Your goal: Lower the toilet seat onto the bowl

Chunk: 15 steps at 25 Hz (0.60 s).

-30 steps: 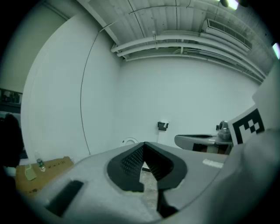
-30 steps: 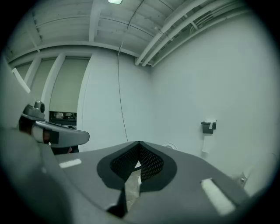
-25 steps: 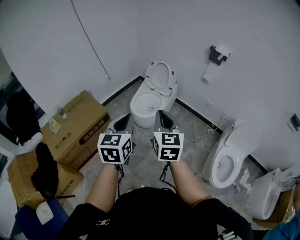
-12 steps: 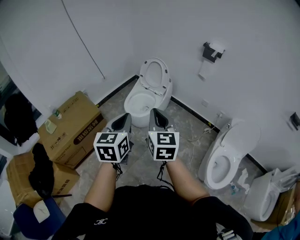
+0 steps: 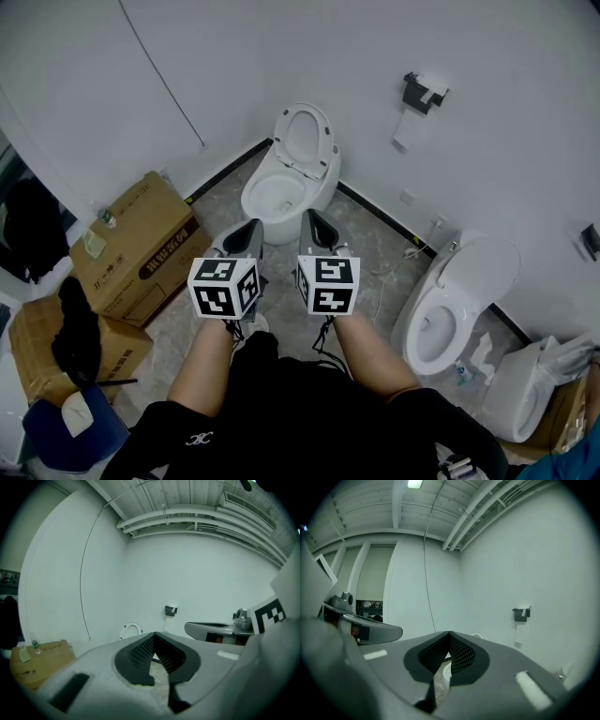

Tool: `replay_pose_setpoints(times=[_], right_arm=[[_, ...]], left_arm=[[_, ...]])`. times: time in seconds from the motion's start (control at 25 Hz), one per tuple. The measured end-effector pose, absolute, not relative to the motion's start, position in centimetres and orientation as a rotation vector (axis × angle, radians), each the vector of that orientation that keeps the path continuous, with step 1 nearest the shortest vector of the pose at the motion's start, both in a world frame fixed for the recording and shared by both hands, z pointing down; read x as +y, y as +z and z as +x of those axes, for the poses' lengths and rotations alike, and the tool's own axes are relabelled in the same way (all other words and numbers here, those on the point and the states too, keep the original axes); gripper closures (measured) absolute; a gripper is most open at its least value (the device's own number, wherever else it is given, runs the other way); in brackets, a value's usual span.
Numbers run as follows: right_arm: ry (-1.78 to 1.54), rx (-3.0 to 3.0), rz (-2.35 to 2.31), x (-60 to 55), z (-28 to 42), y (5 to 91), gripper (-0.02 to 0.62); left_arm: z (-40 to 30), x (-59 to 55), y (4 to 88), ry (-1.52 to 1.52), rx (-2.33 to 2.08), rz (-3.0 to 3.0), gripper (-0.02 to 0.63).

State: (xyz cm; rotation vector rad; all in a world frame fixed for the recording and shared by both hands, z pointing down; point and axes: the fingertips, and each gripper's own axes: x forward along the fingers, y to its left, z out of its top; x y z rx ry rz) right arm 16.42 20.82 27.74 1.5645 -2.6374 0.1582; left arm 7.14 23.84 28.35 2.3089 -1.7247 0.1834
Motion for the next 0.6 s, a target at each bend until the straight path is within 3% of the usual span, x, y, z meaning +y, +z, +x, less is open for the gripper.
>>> replay_pose_setpoints(times=[0.6], right_arm=[[0.119,-2.543,1.637,12.3,15.3,29.6,0.586]], left_arm=[[5.3,15.0,30.4,0.182,-1.67,2.33,0.598]])
